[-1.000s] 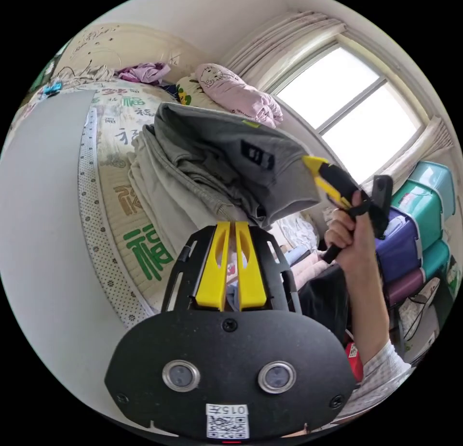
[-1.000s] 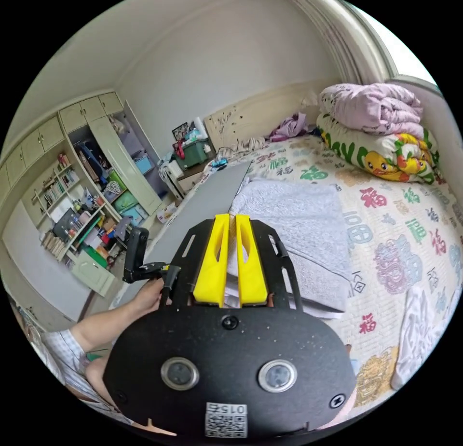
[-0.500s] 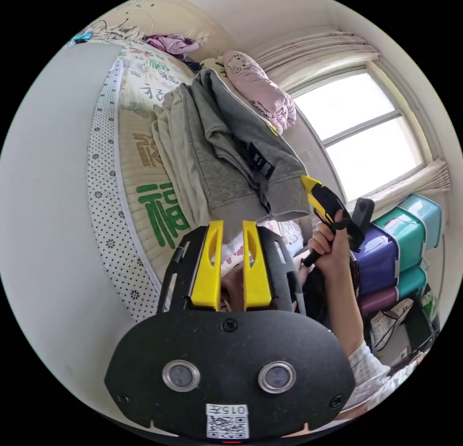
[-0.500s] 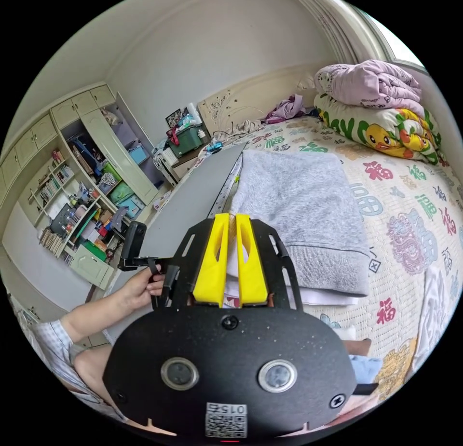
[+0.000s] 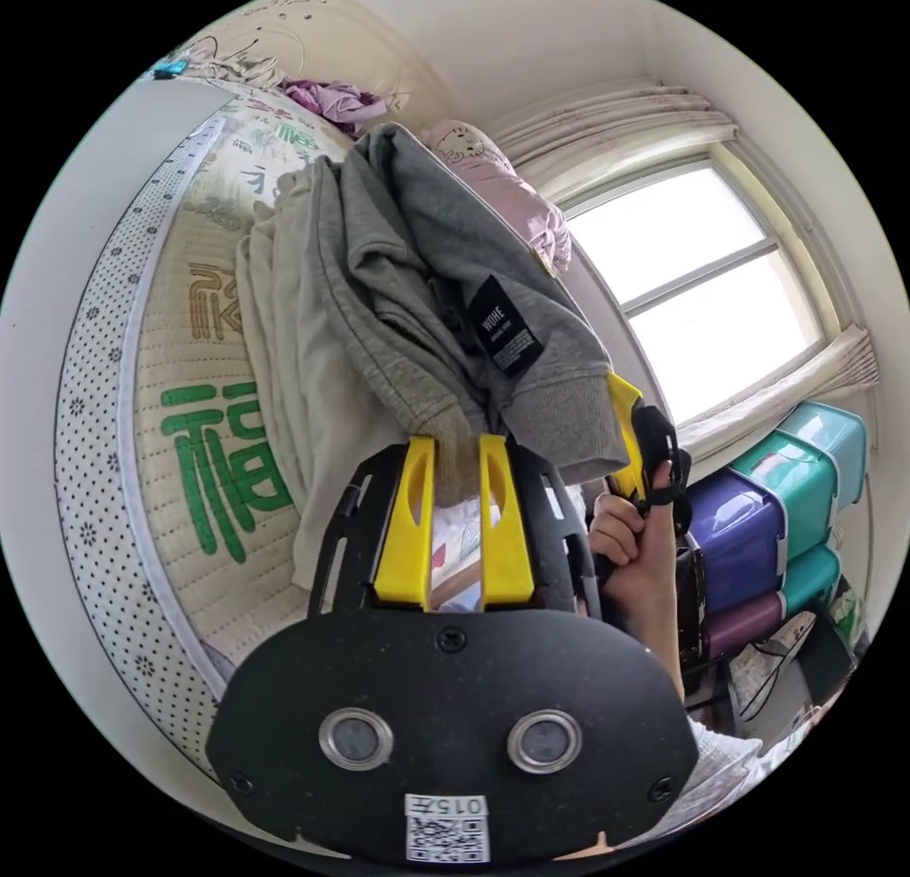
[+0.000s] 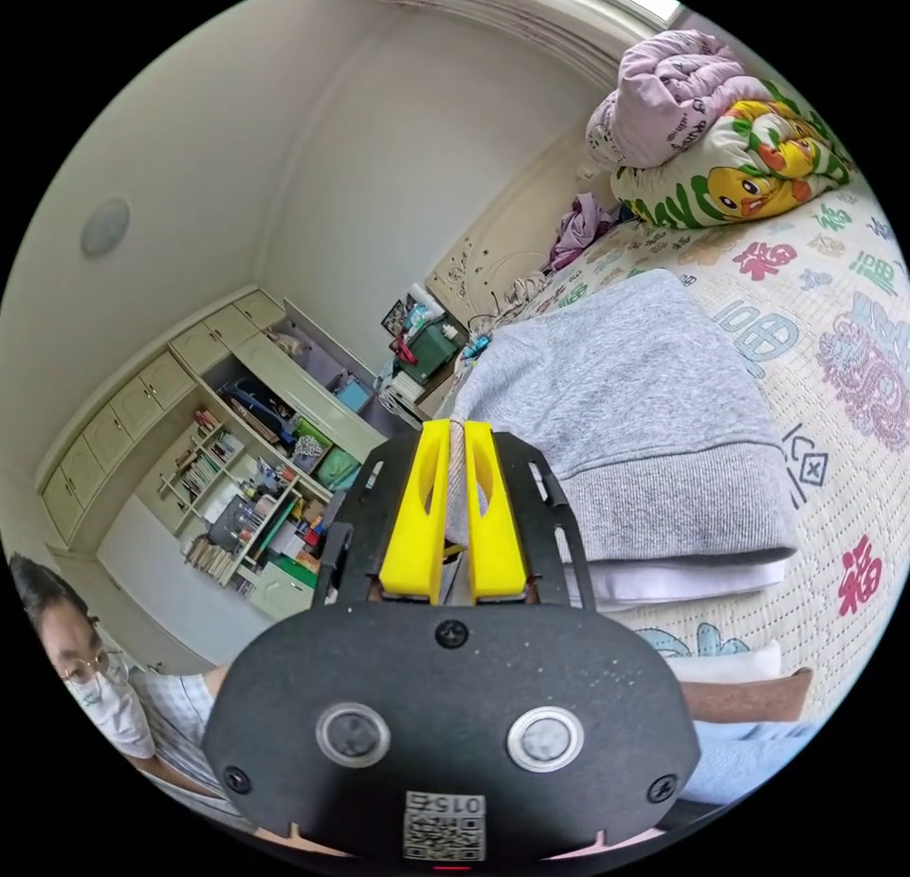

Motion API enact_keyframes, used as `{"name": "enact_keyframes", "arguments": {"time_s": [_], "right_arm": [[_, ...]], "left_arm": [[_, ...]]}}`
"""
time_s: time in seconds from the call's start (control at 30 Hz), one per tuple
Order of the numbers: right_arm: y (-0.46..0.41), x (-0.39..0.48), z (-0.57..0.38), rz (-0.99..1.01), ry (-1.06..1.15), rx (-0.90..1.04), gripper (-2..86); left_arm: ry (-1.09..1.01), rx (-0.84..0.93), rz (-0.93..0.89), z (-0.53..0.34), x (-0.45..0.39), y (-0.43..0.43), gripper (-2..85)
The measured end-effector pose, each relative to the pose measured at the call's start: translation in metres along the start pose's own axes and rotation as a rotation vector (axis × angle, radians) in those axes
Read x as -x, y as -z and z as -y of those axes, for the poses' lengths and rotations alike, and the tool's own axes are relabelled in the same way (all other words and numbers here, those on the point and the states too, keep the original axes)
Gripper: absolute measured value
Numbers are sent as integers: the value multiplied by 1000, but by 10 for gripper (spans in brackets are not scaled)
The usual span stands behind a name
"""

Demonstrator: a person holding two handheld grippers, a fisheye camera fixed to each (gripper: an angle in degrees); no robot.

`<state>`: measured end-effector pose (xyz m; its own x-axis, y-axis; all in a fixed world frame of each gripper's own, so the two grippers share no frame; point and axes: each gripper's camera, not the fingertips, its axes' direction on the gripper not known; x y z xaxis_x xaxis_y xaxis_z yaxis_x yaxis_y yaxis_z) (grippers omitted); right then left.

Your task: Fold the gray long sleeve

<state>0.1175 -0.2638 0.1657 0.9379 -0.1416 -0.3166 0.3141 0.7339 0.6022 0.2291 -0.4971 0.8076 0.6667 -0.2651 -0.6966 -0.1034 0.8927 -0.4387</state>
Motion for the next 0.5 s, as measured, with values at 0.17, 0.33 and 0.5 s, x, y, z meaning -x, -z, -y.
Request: {"name": "enact_keyframes", "arguments": {"time_s": [0.17,0.33,0.5], "right_arm": [[7,-6,-9,5,83,0,18],[8,25,3,109,111,-47,12],[0,145,26,222,377,-66,11]], "left_arm": [[-87,-57,62,-17,-11,32,19],[-220,-218,95,-25,-52,110,8],[-282,-446,-119,-38,-76,230,5]]}}
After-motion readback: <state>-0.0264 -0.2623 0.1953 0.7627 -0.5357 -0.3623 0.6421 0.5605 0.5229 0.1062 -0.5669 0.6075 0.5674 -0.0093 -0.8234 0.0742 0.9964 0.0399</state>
